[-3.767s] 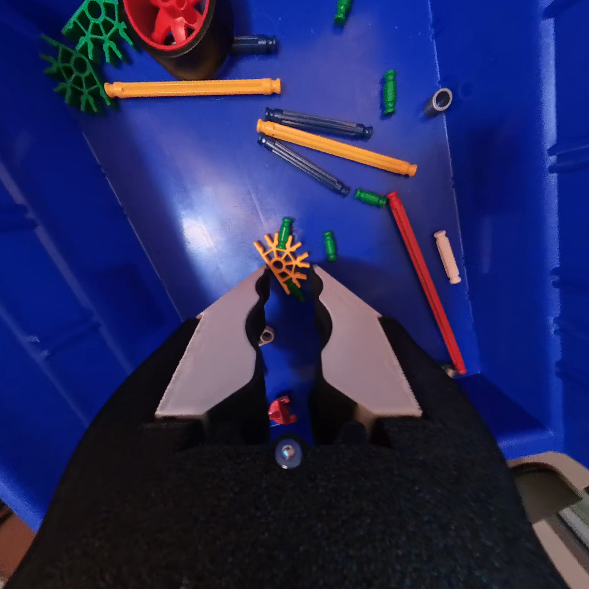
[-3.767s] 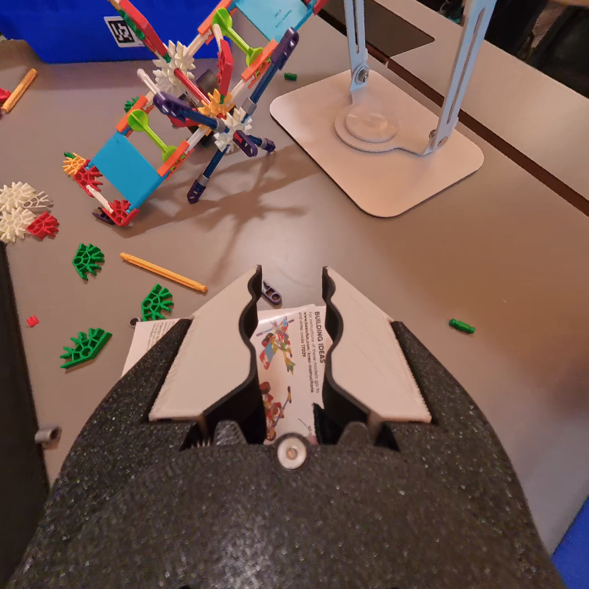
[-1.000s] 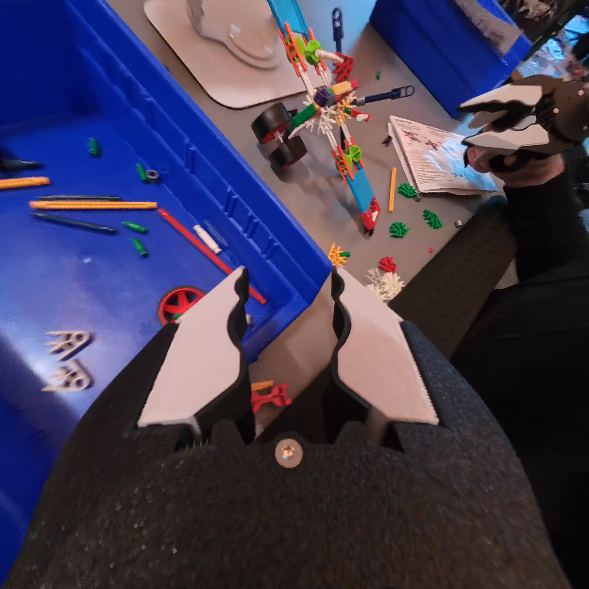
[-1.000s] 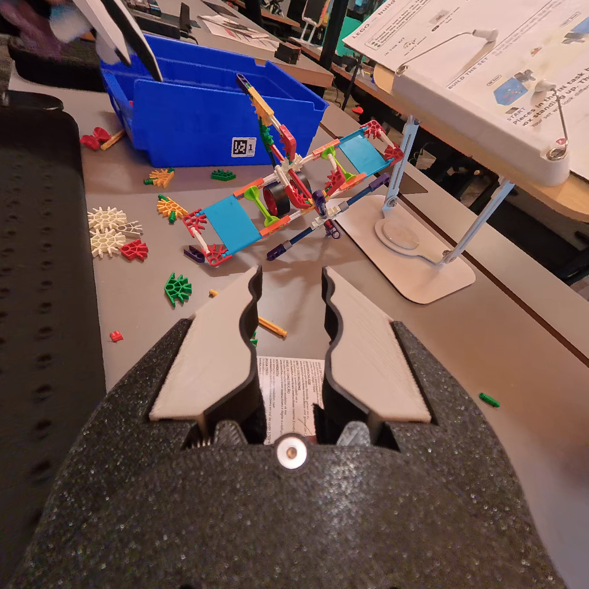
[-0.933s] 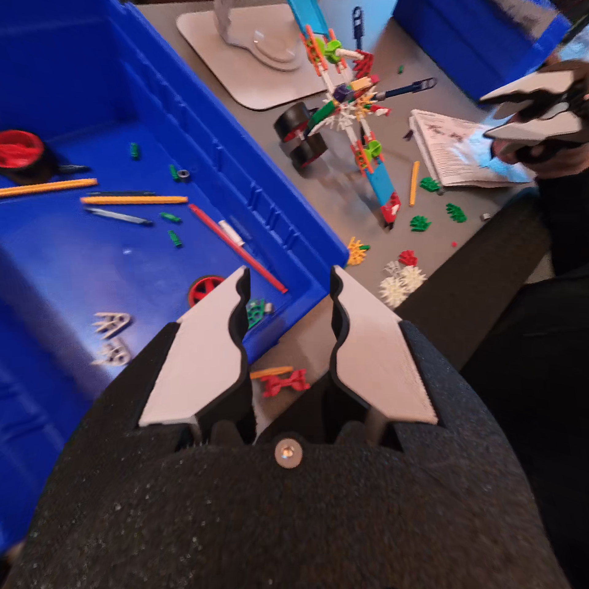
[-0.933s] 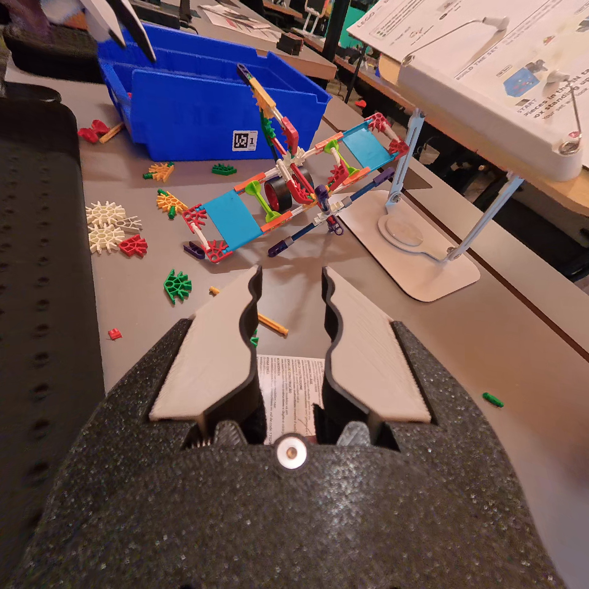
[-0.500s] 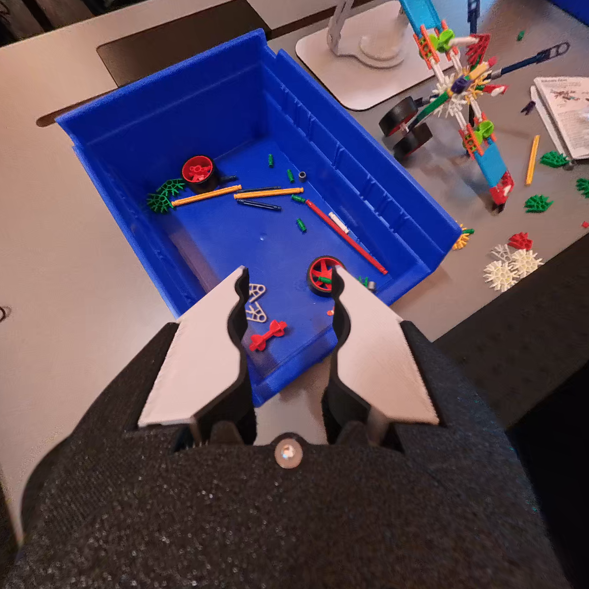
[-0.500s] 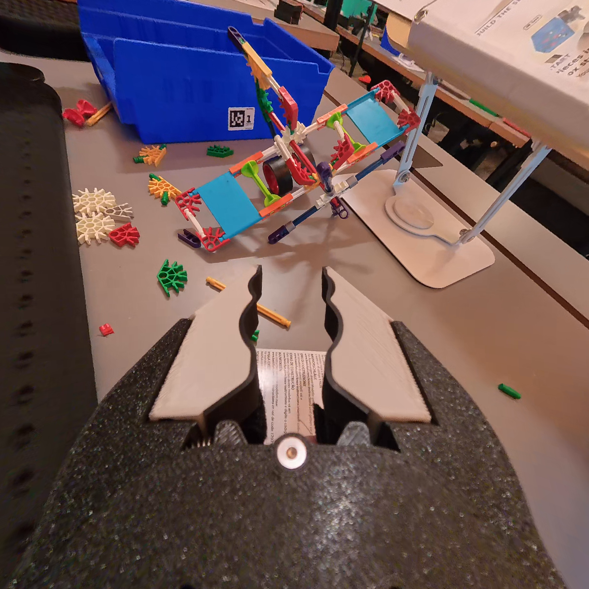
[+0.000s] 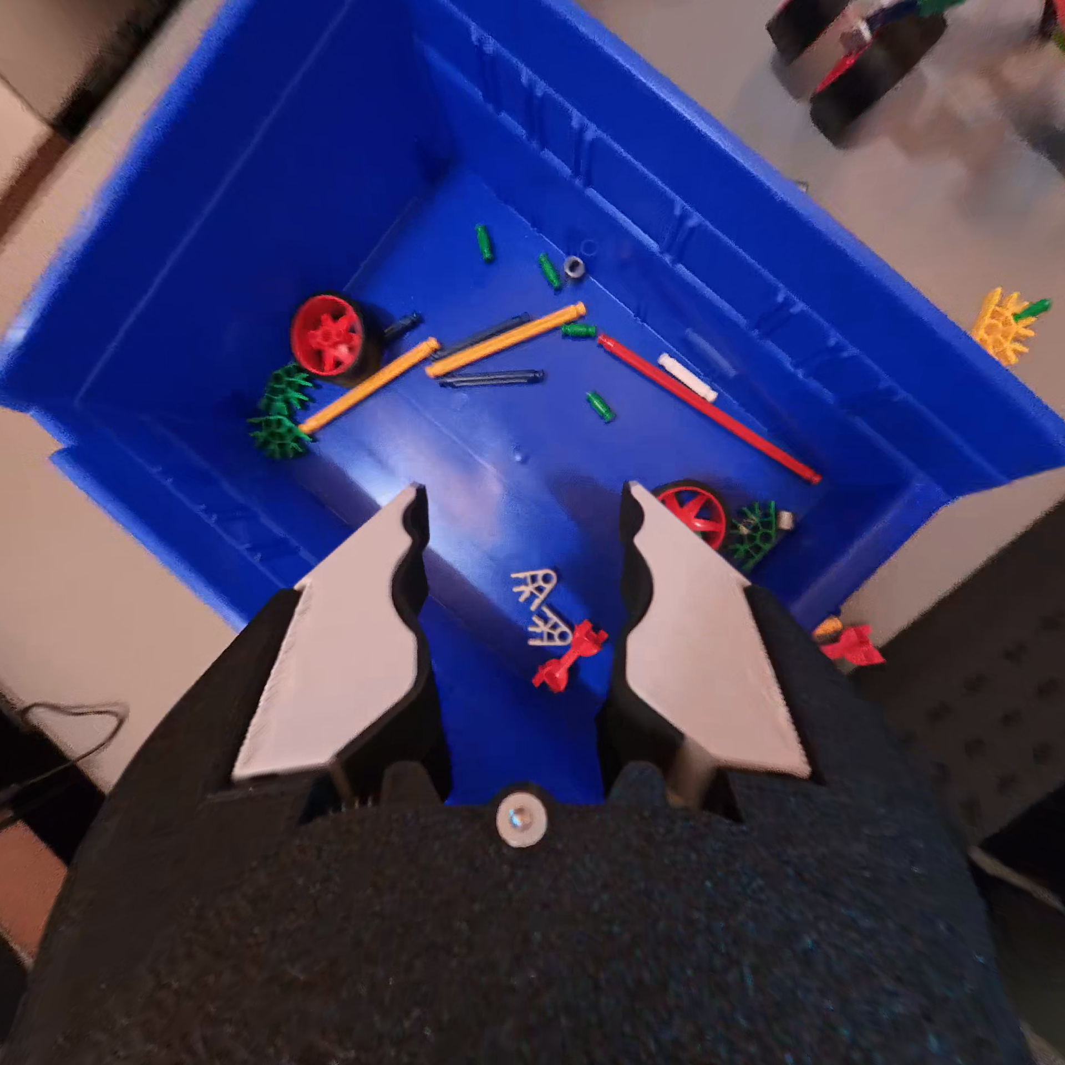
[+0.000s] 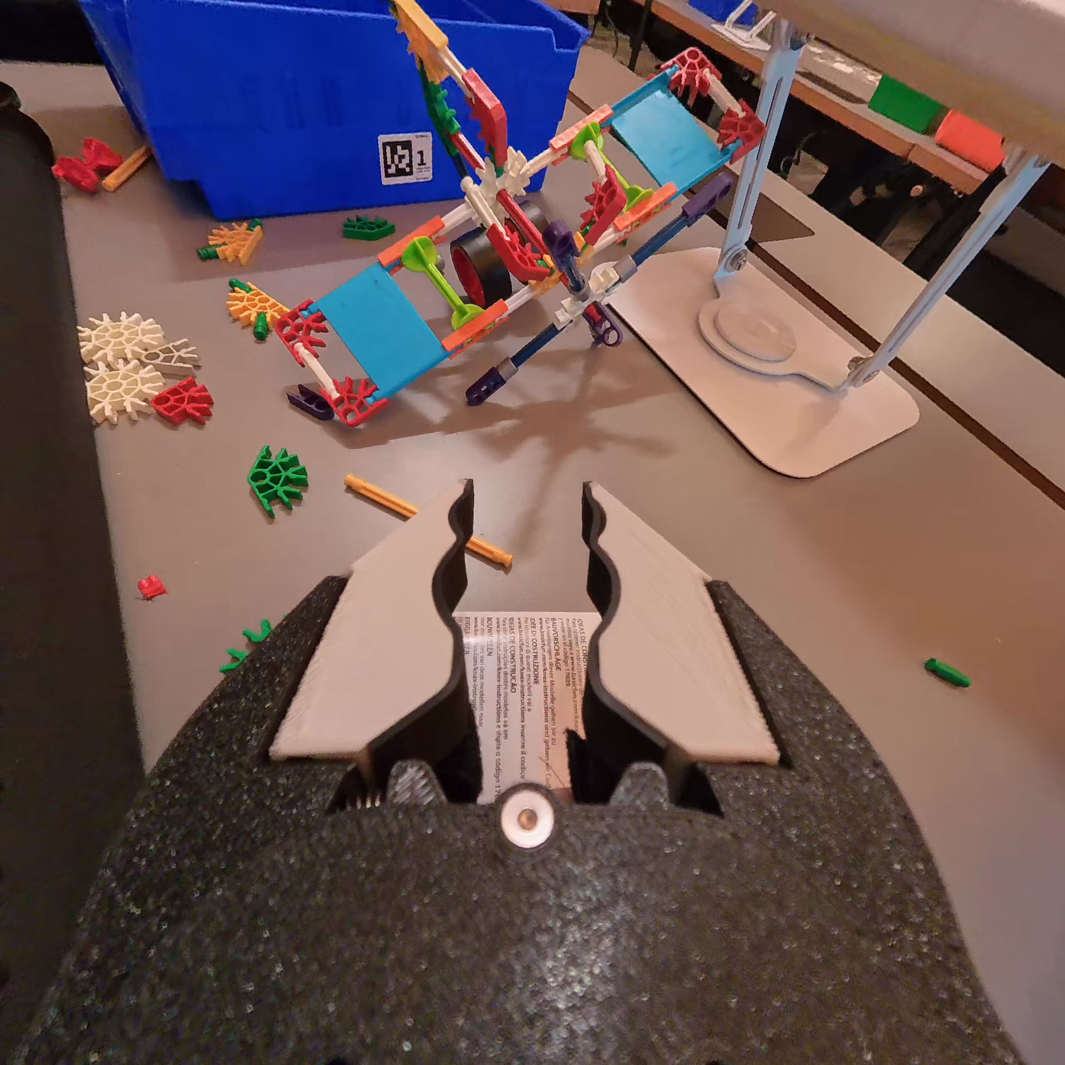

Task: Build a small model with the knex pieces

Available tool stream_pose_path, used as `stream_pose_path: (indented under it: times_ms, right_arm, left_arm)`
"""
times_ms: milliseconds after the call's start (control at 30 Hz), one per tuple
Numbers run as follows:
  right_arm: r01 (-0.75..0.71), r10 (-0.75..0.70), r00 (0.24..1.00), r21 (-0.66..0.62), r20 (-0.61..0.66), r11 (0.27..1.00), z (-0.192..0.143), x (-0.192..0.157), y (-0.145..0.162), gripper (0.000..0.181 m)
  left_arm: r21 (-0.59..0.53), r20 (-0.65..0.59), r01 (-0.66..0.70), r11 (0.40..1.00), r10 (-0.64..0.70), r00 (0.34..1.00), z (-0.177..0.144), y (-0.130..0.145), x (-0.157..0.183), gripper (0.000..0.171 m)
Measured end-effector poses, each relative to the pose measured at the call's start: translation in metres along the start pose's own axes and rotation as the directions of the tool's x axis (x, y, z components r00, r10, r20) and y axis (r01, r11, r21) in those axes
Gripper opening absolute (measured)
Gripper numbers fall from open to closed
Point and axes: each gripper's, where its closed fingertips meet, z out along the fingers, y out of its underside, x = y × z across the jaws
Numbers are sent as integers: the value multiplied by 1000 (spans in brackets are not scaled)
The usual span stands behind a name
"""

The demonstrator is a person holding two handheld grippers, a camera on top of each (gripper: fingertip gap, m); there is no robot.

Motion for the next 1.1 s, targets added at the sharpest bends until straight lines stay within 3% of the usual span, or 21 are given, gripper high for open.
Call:
stream_pose_path:
  times_ms: [167,367,433,600,967,1100]
  right_arm:
    - [-16,16,1000,-3,-6,1000,0,4,3,38]
    - [-15,15,1000,-8,-4,1000,1,4,4,38]
    - [-12,12,1000,-9,-5,1000,1,4,3,38]
    - [-5,5,1000,1,-14,1000,-1,5,1,38]
    - [-1,1,1000,0,-15,1000,-2,5,2,38]
    - [-7,7,1000,1,-22,1000,-3,7,2,38]
  left_arm:
    - [-127,-203,-98,987,71,977,19,16,45,71]
    - [-186,-275,-123,975,68,959,39,42,77,68]
    - [-182,-290,-122,976,66,955,43,42,83,58]
    - [-219,-265,-122,968,61,962,56,44,82,45]
    - [-226,-128,-67,972,39,991,64,31,38,45]
    - [-176,-100,-67,982,50,994,45,20,42,55]
